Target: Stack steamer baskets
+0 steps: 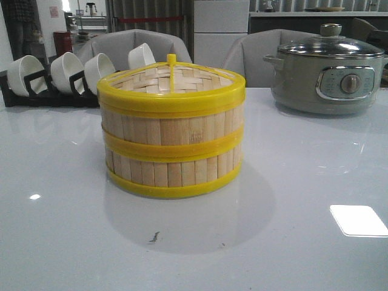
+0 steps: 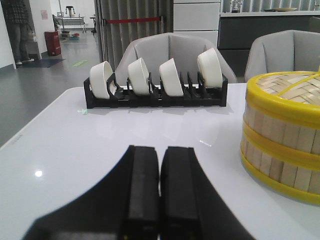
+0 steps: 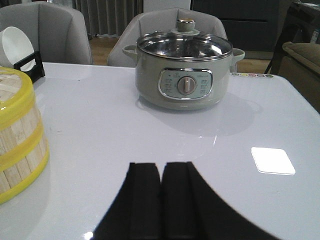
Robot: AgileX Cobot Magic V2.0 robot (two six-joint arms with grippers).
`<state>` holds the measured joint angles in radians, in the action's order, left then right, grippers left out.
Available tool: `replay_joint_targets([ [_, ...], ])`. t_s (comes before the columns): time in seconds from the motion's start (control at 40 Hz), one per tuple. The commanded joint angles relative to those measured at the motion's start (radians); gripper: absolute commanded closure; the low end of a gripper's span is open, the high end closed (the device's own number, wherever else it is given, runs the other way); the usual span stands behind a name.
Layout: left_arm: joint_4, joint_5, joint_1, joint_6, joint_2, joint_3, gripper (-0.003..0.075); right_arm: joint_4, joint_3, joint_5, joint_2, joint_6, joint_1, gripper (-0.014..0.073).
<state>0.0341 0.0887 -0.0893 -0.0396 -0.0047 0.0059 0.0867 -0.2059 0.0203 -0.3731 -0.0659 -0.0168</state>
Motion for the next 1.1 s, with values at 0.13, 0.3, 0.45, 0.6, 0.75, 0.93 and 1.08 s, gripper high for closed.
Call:
replay_joint_targets([
  [0.13,0.009,-0.099,0.002,0.007,-0.013,0.001,0.0636,-0.003,-0.028,-0.085,-0.003,-0.002,-0.005,0.0544],
  [0.3,0.034,-0.142,0.002,0.016,-0.013,0.001,0.0636,-0.003,-0.028,-0.085,-0.003,-0.002,-0.005,0.0544],
  [0.45,0.032,-0.187,0.002,0.018,-0.013,0.001,0.0636,-0.003,-0.028,-0.085,-0.003,-0.002,-0.005,0.0544],
  [0.6,0.030,-0.181,0.002,0.018,-0.013,0.001,0.0636,-0.003,-0.028,-0.085,-0.003,-0.002,-0.005,0.0544],
  [0.75,0.030,-0.165,0.002,0.003,-0.013,0.001,0.0636,-0.003,-0.028,-0.085,-0.003,-0.002,-0.005,0.0544],
  [0.93,0.030,-0.137,0.002,-0.003,-0.013,0.001,0.0636,-0.003,-0.028,-0.085,-0.003,-0.002,-0.005,0.0544],
  [1.08,0.030,-0.118,0.002,-0.005,-0.013,0.001,0.0636,-0.003,-0.028,-0.085,-0.003,-0.002,-0.005,0.0544],
])
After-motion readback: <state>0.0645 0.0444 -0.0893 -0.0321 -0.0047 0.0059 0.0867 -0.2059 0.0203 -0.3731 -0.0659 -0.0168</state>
